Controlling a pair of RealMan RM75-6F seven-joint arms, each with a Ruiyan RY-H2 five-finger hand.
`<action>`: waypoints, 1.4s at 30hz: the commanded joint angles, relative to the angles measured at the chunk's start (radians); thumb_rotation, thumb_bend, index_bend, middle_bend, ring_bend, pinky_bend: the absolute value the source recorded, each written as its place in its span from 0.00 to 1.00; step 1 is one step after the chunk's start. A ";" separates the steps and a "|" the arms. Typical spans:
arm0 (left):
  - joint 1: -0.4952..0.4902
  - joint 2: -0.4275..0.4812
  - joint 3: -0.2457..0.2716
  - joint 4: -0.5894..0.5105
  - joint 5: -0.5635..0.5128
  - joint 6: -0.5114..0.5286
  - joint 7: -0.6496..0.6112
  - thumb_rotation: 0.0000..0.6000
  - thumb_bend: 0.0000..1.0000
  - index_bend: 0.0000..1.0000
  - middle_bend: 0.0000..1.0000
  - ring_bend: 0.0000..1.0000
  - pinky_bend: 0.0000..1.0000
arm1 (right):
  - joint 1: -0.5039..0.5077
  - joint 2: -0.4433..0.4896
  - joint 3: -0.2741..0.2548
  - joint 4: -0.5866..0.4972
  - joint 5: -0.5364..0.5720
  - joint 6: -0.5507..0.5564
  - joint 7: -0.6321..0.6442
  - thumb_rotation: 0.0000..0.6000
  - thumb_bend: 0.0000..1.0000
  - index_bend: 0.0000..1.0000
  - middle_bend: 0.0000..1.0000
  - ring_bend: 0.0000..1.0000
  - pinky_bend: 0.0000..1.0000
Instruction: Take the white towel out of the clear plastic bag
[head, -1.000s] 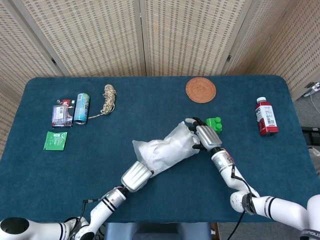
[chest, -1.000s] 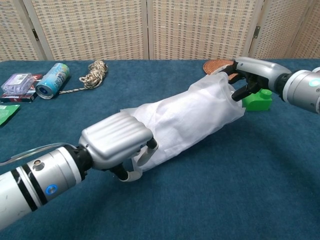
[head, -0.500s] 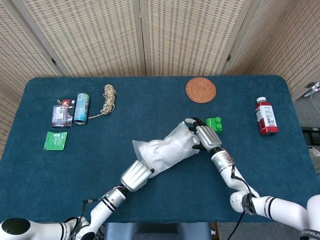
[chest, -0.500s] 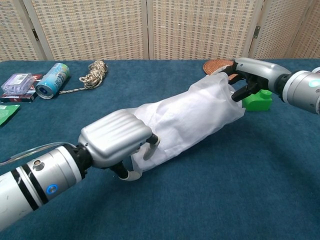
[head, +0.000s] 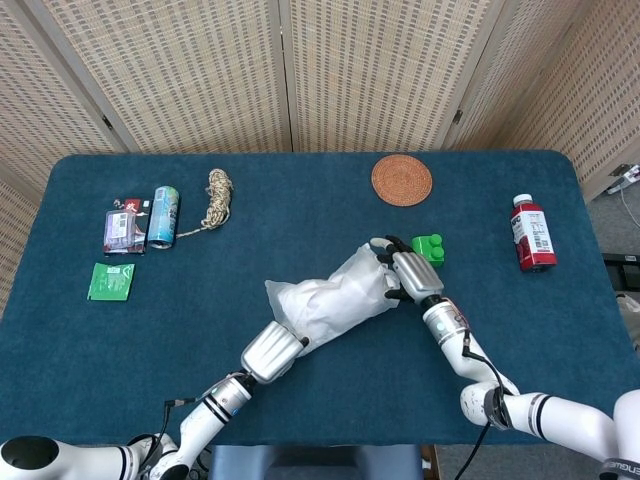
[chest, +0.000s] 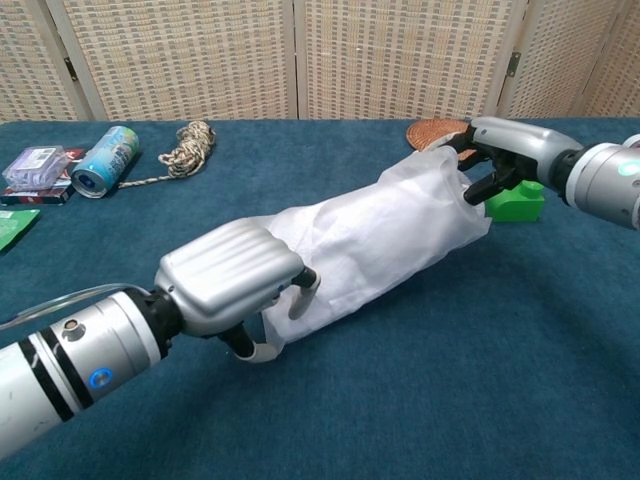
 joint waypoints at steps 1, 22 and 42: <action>-0.002 -0.008 -0.002 0.009 0.000 -0.001 0.004 1.00 0.06 0.54 1.00 1.00 1.00 | 0.000 0.000 0.000 0.001 0.000 0.000 0.001 1.00 0.62 0.74 0.14 0.00 0.15; -0.003 -0.054 -0.015 0.062 0.004 0.015 -0.025 1.00 0.06 0.62 1.00 1.00 1.00 | -0.003 0.002 0.000 0.006 -0.001 -0.006 0.012 1.00 0.62 0.74 0.14 0.00 0.15; 0.002 -0.051 -0.012 0.069 0.014 0.023 -0.075 1.00 0.25 0.59 1.00 1.00 1.00 | 0.000 -0.001 0.000 0.006 0.005 -0.010 0.005 1.00 0.62 0.74 0.14 0.00 0.15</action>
